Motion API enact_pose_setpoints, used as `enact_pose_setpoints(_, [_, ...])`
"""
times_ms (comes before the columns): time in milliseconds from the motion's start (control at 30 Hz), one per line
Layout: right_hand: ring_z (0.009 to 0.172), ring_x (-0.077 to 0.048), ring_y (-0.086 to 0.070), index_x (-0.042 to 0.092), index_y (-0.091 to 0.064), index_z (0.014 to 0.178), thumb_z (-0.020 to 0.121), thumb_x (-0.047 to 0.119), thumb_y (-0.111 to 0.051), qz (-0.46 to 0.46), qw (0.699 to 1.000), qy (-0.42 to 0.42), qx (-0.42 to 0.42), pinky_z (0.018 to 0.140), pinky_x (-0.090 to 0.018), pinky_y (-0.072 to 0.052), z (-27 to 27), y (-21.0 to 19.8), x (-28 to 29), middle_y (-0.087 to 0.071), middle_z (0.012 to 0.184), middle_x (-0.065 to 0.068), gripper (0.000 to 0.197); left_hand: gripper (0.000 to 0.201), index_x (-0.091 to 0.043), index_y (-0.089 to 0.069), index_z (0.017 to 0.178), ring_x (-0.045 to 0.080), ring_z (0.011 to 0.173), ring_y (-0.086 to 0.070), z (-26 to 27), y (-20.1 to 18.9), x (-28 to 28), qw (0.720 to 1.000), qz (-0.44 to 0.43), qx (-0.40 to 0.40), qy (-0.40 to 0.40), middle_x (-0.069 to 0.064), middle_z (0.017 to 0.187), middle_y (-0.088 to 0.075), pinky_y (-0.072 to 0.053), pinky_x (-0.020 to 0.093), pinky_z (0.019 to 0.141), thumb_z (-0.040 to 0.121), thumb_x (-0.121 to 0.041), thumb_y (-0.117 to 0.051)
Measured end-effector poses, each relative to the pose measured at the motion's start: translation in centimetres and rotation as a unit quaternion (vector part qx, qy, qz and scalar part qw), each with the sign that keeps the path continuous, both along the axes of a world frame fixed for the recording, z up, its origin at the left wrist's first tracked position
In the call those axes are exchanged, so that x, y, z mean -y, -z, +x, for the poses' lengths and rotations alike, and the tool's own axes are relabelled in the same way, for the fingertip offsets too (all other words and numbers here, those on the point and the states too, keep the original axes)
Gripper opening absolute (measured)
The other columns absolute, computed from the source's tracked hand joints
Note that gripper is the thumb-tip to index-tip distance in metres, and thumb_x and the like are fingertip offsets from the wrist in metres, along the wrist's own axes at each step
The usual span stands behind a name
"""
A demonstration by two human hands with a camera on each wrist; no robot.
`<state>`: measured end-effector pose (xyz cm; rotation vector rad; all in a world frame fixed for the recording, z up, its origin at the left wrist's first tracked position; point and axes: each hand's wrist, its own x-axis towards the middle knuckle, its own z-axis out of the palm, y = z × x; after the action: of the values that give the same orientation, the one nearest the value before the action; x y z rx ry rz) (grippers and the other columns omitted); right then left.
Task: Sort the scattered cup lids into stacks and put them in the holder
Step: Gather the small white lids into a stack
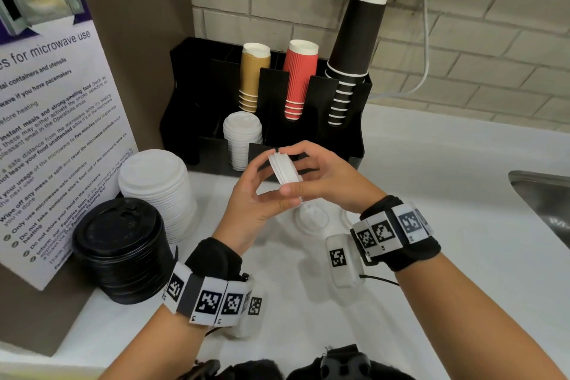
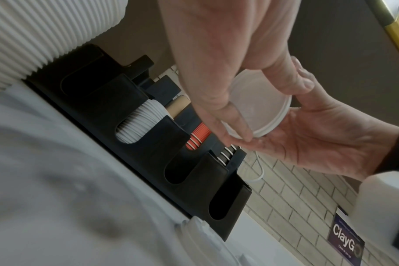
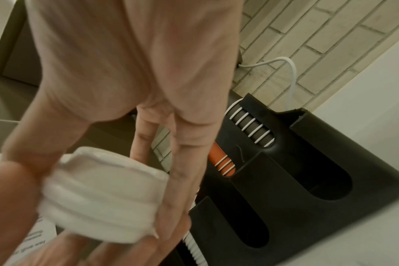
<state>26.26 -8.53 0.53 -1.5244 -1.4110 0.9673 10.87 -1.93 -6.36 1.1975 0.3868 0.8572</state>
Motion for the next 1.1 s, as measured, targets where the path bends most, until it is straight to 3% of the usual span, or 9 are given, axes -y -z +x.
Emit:
enact_pose_setpoints(133, [0.092,-0.014,-0.069,0.032,-0.058,0.117,0.071,0.023,-0.084,0.018,1.0,0.011,0.023,0.073,-0.028,-0.058,-0.6,-0.1,-0.9,-0.066,0.11,-0.003,0.053,0.082,-0.037,-0.05,0.132,0.014,0.117,-0.063,0.0,0.0,-0.3,1.0,0.011,0.011,-0.019,-0.004,0.129,-0.063,-0.055,0.028,0.084,0.061,-0.017,-0.088])
enact_pose_setpoints(233, [0.094,-0.006,-0.065,0.029,-0.059,0.117,0.07,0.021,-0.084,0.043,0.996,0.003,0.078,0.077,-0.023,-0.056,-0.8,-1.1,-2.8,-0.065,0.108,0.006,0.053,0.08,-0.041,-0.045,0.136,0.011,0.118,-0.062,-0.1,-0.2,-0.8,0.999,0.005,0.017,-0.045,-0.003,0.133,-0.06,-0.054,0.024,0.087,0.066,-0.022,-0.08])
enact_pose_setpoints(300, [0.1,-0.008,-0.061,0.023,-0.057,0.119,0.07,0.021,-0.085,0.082,0.989,0.016,0.12,0.081,-0.022,-0.054,-0.5,-2.0,-4.9,-0.061,0.114,0.008,0.057,0.064,-0.046,-0.046,0.128,0.011,0.115,-0.063,-0.3,-0.3,-1.2,0.996,-0.032,0.004,-0.077,-0.003,0.13,-0.059,-0.055,0.024,0.084,0.072,-0.031,-0.075])
enact_pose_setpoints(400, [0.102,-0.012,-0.055,0.015,-0.051,0.121,0.071,0.023,-0.084,0.133,0.968,0.062,0.202,0.078,-0.016,-0.047,0.2,-3.1,-9.1,-0.055,0.119,0.004,0.061,0.029,-0.033,-0.056,0.12,0.014,0.1,-0.066,-0.6,0.1,-1.8,0.99,-0.071,-0.028,-0.116,-0.002,0.118,-0.06,-0.054,0.024,0.078,0.092,-0.031,-0.062])
enact_pose_setpoints(567, [0.114,-0.025,-0.048,0.019,-0.043,0.135,0.076,0.028,-0.078,0.043,0.937,0.035,0.344,0.084,-0.024,-0.035,0.1,-2.8,-15.3,-0.046,0.128,-0.01,0.069,0.013,-0.023,-0.064,0.108,0.013,0.085,-0.065,-0.7,0.5,-2.4,0.985,-0.096,-0.06,-0.13,-0.002,0.104,-0.061,-0.052,0.024,0.072,0.098,-0.02,-0.056])
enact_pose_setpoints(733, [0.121,-0.029,-0.046,0.017,-0.042,0.14,0.079,0.021,-0.075,0.004,0.922,0.006,0.387,0.092,-0.023,-0.035,-0.4,-1.4,-18.3,-0.042,0.133,-0.016,0.07,0.014,-0.024,-0.067,0.103,0.009,0.076,-0.065,-1.0,0.4,-3.2,0.981,-0.1,-0.073,-0.15,0.001,0.105,-0.062,-0.049,0.019,0.06,0.099,-0.02,-0.053])
enact_pose_setpoints(967, [0.128,-0.031,-0.042,0.02,-0.038,0.145,0.085,0.024,-0.067,-0.019,0.898,-0.009,0.439,0.1,-0.033,-0.039,-0.8,-0.1,-18.6,-0.042,0.14,-0.016,0.066,0.016,-0.027,-0.067,0.104,0.01,0.081,-0.065,-1.0,0.4,-3.6,0.977,-0.105,-0.091,-0.16,-0.001,0.106,-0.064,-0.049,0.022,0.065,0.1,-0.024,-0.052])
enact_pose_setpoints(1033, [0.131,-0.032,-0.037,0.021,-0.032,0.148,0.089,0.027,-0.063,-0.037,0.88,-0.024,0.473,0.104,-0.039,-0.039,-1.2,0.1,-18.4,-0.039,0.143,-0.016,0.067,0.016,-0.026,-0.066,0.104,0.012,0.083,-0.065,-1.1,0.5,-3.5,0.977,-0.105,-0.092,-0.158,-0.001,0.105,-0.063,-0.049,0.024,0.067,0.1,-0.024,-0.051])
enact_pose_setpoints(1100, [0.135,-0.033,-0.033,0.021,-0.022,0.152,0.092,0.034,-0.059,-0.06,0.839,-0.044,0.54,0.106,-0.045,-0.037,-1.8,0.2,-18.2,-0.031,0.149,-0.017,0.072,0.016,-0.025,-0.066,0.105,0.014,0.085,-0.064,-1.1,0.5,-3.3,0.978,-0.109,-0.093,-0.154,0.0,0.106,-0.063,-0.048,0.025,0.068,0.1,-0.023,-0.051])
